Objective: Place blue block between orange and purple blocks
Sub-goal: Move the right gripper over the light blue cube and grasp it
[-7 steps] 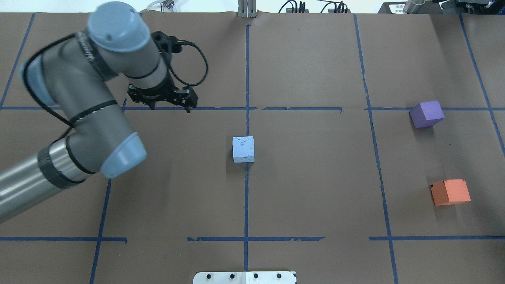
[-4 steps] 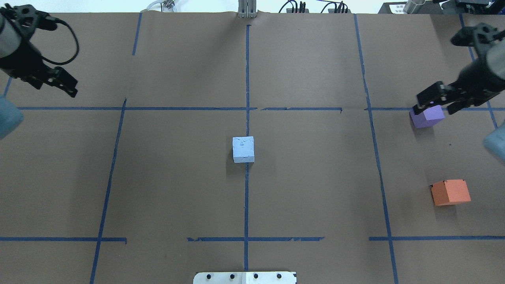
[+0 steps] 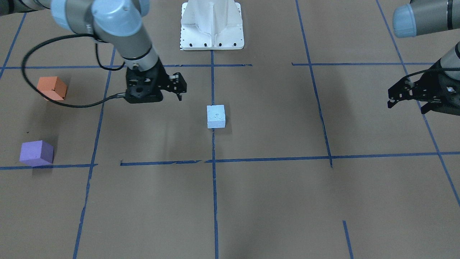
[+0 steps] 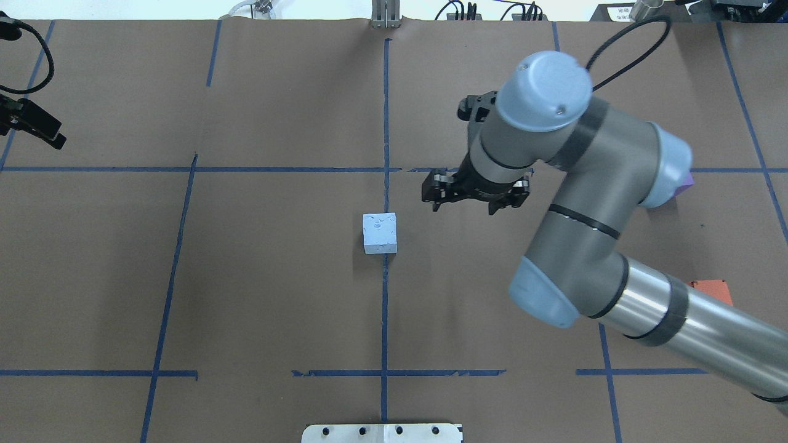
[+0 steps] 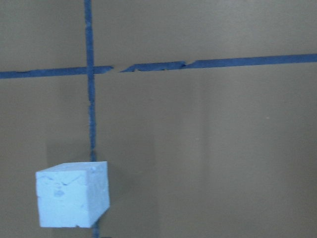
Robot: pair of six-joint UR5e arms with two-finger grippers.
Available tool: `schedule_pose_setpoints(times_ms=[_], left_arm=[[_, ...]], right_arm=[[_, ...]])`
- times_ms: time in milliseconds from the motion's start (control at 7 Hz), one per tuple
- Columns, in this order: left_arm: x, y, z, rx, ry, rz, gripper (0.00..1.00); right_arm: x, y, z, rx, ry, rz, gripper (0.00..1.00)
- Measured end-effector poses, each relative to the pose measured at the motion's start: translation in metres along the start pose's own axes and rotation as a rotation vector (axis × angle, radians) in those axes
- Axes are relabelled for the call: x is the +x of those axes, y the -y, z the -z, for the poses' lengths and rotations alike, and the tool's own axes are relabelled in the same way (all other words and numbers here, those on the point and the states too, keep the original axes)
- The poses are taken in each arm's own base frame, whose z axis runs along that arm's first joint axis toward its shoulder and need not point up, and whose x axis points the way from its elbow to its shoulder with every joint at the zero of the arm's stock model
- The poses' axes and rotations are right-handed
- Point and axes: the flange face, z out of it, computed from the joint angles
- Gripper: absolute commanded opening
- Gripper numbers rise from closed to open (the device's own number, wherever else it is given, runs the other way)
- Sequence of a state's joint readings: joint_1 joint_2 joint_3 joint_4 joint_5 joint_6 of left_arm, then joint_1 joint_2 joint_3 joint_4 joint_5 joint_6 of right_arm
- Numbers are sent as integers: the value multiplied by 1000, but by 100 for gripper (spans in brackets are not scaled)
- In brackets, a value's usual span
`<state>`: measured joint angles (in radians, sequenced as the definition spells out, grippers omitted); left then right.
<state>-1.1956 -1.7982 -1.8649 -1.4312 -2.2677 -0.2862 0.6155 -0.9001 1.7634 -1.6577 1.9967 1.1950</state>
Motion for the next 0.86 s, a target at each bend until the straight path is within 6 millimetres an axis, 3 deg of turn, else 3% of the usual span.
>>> schedule_pose_setpoints(times_ms=[286,571,857], left_arm=[[-1,-1,0,-1,-1,4,100],[-1,-1,0,-1,-2,15,100],[-1,-1,0,0,-2,19,100]], right_arm=[[-71,-4,-34,9,-42,-19,100],[-104,-5,-56,16,-81,-13,100],[-118,-7,-70,27,-104,-1,100]])
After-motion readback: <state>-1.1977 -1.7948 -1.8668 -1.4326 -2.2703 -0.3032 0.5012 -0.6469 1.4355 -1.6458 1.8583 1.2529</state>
